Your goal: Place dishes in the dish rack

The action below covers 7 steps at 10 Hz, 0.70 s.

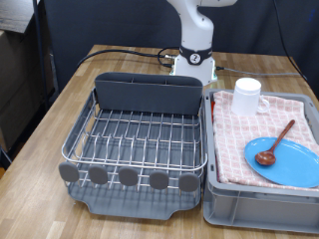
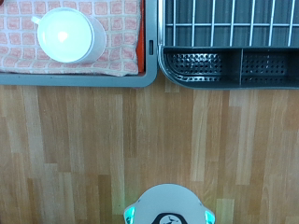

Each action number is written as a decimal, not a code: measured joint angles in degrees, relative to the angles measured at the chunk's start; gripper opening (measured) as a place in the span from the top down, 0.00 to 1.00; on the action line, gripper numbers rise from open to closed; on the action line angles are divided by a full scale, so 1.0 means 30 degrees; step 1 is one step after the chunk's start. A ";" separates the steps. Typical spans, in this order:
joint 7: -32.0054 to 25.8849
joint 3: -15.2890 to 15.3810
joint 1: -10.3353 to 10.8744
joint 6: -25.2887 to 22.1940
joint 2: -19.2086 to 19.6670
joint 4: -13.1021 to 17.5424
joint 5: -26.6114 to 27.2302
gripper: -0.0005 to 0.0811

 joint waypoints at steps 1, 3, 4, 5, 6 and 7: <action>0.0813 0.0328 0.0006 0.0034 0.0362 -0.0005 0.0342 0.01; 0.2652 0.1286 0.0091 0.1409 0.1380 -0.0054 0.1461 0.01; 0.3561 0.1797 0.0117 0.2304 0.1890 -0.0075 0.1847 0.01; 0.4470 0.2368 0.0139 0.3300 0.2395 -0.0094 0.2036 0.01; 0.5416 0.2987 0.0150 0.4151 0.2899 -0.0093 0.2047 0.01; 0.6416 0.3658 0.0145 0.4561 0.3430 0.0012 0.1965 0.01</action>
